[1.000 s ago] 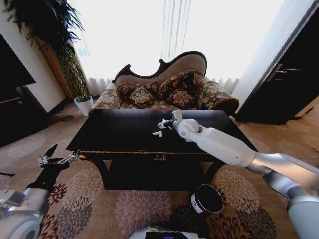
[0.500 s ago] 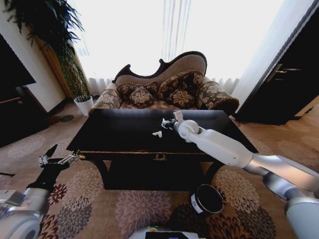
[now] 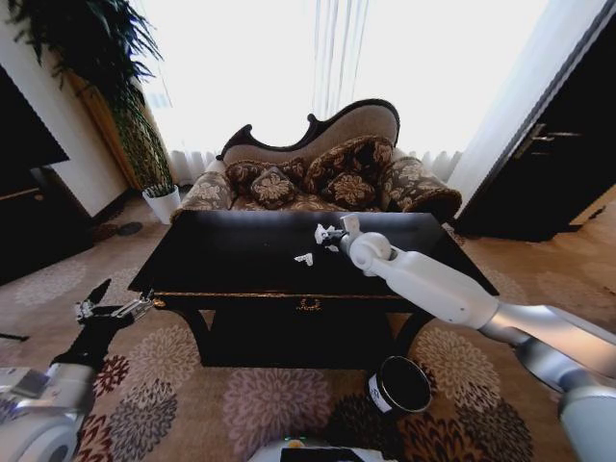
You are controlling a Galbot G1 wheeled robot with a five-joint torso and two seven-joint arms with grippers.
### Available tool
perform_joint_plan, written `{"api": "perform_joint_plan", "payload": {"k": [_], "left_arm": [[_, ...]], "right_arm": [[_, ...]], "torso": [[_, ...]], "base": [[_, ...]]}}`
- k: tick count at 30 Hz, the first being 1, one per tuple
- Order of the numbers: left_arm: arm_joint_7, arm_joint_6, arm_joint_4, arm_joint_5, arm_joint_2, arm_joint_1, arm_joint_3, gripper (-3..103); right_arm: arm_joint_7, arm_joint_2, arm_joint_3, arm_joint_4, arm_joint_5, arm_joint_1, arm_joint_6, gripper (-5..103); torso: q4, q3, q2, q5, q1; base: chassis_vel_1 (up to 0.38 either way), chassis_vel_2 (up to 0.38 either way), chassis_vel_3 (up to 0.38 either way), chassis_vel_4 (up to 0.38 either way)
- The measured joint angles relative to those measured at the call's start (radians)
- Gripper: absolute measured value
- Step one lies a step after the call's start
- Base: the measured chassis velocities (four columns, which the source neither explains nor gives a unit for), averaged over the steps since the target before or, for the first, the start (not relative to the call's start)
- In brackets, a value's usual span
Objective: Move to the front of the table and place the trash on the table into the trash bin.
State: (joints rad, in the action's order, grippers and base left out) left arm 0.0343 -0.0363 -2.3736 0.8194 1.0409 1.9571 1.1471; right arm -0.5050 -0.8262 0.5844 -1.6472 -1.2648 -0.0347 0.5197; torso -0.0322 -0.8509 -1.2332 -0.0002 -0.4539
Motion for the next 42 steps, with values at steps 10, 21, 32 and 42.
{"api": "perform_joint_plan", "payload": {"k": [10, 21, 32, 42], "left_arm": [[0.001, 0.000, 0.000, 0.000, 0.000, 0.000, 0.000, 100], [0.000, 0.000, 0.000, 0.000, 0.000, 0.000, 0.000, 100], [0.000, 0.000, 0.000, 0.000, 0.000, 0.000, 0.000, 100], [0.000, 0.000, 0.000, 0.000, 0.000, 0.000, 0.000, 100]], "right_arm": [[0.128, 0.268, -0.430, -0.238, 0.230, -0.354, -0.045, 0], [0.284, 0.190, -1.372, -0.494, 0.345, -1.280, -0.143, 0], [0.457, -0.249, -1.618, -0.451, 0.573, -1.770, -0.485, 0], [0.453, -0.451, -1.423, -0.179, 0.772, -1.704, -0.674, 0]], "torso": [[-0.0010, 0.000, 0.000, -0.0003, 0.000], [0.0000, 0.000, 0.000, 0.0002, 0.000], [-0.0005, 0.000, 0.000, -0.0002, 0.000], [-0.0003, 0.000, 0.000, -0.0005, 0.000]], "base": [[0.000, 0.000, 0.000, 0.000], [0.000, 0.000, 0.000, 0.000], [0.000, 0.000, 0.000, 0.000], [0.000, 0.000, 0.000, 0.000]]}}
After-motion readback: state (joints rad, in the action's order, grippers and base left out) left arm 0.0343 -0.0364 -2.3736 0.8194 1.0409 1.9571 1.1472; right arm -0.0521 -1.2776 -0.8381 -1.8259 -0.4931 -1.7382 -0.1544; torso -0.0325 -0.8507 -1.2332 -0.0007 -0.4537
